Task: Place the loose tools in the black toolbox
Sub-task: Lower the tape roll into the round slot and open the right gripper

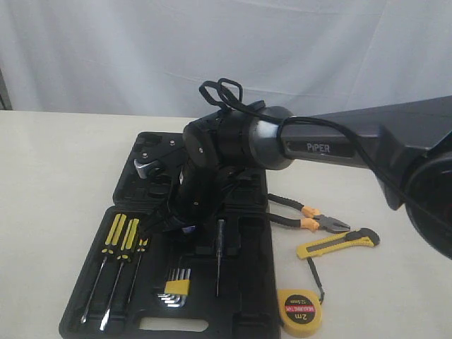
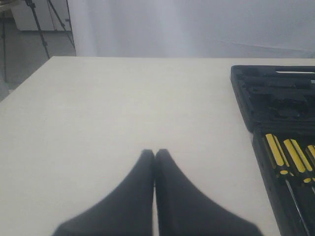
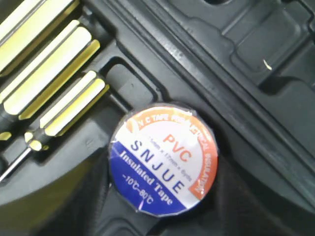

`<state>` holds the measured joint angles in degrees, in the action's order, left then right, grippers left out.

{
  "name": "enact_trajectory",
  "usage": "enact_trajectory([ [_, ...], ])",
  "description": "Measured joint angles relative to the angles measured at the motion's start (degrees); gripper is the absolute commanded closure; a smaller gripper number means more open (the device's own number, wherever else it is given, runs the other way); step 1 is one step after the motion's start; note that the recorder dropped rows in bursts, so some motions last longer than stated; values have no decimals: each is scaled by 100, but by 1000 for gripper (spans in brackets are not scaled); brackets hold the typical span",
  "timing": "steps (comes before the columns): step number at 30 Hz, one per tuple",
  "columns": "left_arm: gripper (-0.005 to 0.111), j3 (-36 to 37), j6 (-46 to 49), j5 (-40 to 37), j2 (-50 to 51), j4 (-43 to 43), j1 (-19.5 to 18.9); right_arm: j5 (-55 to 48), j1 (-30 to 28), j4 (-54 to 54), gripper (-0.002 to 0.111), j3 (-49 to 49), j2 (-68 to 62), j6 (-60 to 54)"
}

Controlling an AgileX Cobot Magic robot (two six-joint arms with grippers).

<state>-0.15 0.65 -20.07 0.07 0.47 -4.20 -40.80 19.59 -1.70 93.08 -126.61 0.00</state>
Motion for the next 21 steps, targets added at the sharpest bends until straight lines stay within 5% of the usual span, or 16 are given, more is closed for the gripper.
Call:
enact_trajectory([
  [7,107,0,0,0,0,0,0,0,0,0,42,0,0,0],
  [21,107,0,0,0,0,0,0,10,20,-11,41,9,0,0],
])
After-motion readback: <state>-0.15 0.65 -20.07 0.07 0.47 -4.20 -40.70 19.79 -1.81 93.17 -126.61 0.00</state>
